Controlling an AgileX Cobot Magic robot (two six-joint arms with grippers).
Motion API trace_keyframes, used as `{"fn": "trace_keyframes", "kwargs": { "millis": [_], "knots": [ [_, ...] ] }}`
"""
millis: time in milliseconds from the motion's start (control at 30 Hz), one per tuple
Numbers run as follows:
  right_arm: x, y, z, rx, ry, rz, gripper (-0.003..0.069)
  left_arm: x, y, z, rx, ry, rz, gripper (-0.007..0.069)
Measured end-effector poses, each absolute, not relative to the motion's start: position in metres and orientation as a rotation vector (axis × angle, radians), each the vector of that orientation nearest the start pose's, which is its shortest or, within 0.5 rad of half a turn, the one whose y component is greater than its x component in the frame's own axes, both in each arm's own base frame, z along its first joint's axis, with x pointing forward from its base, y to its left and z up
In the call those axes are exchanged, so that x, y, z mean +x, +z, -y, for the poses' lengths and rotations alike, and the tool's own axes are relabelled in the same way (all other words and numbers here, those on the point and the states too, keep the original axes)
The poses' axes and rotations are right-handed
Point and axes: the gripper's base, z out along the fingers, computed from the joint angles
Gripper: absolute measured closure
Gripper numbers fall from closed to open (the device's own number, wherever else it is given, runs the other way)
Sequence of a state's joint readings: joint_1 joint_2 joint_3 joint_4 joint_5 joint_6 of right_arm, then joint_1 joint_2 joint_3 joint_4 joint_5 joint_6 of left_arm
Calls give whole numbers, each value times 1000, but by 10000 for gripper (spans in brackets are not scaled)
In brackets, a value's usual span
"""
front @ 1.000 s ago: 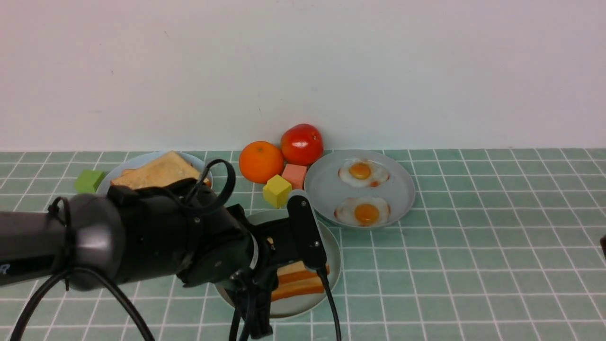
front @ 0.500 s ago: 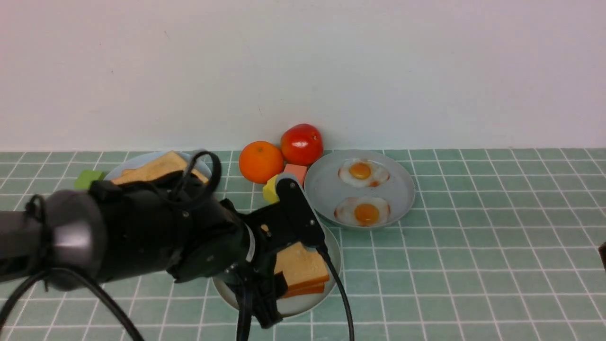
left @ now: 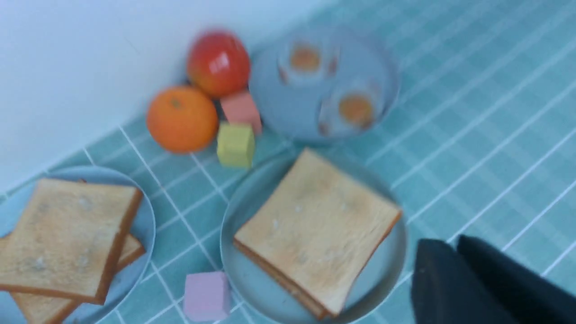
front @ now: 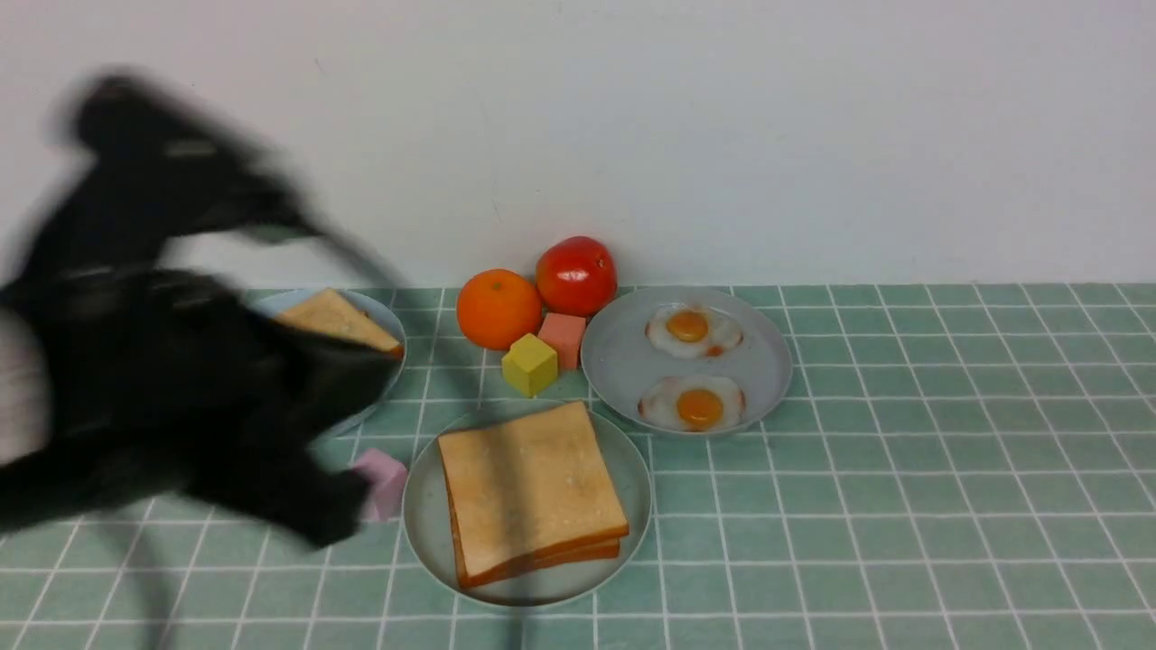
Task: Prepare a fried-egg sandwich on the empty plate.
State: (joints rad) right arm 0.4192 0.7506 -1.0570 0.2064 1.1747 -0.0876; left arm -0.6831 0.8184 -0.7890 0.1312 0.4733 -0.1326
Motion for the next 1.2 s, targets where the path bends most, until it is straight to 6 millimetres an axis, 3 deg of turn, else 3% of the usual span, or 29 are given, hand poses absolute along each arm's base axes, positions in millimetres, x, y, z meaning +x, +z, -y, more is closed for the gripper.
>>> {"fn": "trace_keyframes", "kwargs": {
  "millis": [133,200,467,667,867,1200],
  "knots": [
    [79,395,-50,-530,392,-2284,645,96,339,73,516,-495,-1813,638],
    [62,389,-37,-435,363,-2266,645,73,310,55,458,-560,-1741,638],
    [27,354,-4,-184,273,-2170,645,42,248,32,396,-652,-1520,638],
    [29,338,-3,-120,312,-2063,644,40,244,31,391,-657,-1500,638],
    [51,313,-15,-63,410,-1936,632,40,240,30,395,-649,-1525,638],
    [61,267,-20,-75,384,-2032,617,40,240,30,396,-649,-1526,638]
  ]
}}
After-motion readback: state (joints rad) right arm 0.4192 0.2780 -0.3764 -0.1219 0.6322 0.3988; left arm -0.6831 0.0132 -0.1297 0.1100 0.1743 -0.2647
